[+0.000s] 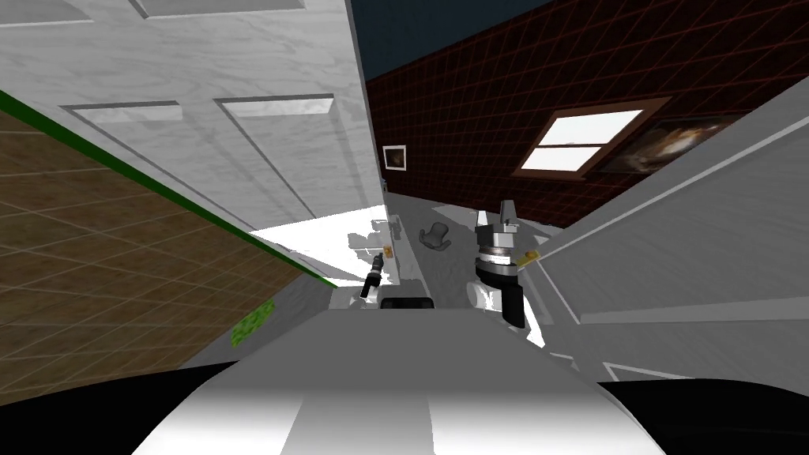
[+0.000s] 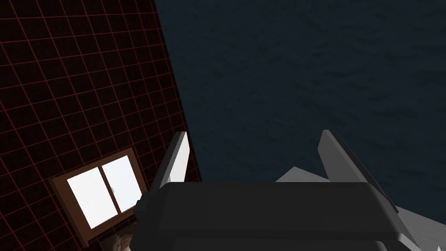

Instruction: Push the door open

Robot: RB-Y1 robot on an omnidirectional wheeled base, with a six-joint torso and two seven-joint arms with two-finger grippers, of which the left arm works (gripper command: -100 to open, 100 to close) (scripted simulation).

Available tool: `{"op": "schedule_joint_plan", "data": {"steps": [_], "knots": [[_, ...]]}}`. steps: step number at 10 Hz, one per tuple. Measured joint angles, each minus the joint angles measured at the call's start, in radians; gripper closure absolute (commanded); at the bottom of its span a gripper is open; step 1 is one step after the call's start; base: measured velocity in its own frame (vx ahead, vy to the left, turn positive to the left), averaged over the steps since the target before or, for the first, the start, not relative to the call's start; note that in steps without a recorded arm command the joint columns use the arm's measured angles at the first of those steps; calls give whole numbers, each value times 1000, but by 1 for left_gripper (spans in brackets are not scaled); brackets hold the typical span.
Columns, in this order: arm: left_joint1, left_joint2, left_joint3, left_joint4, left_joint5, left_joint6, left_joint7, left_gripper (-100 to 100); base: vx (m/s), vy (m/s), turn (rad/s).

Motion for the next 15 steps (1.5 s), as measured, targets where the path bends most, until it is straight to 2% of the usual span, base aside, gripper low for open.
{"op": "schedule_joint_plan", "data": {"steps": [3, 6, 11, 15], "knots": [[-9, -6, 9, -1, 8, 2, -1, -100, -234, -73, 66], [-17, -24, 21, -4, 18, 7, -7, -100, -170, -73, 55], [-12, -10, 25, -5, 24, -3, -10, -100, 188, -8, -28], [-12, -14, 28, 4, 30, -21, -11, -100, 184, -23, -23]]}}
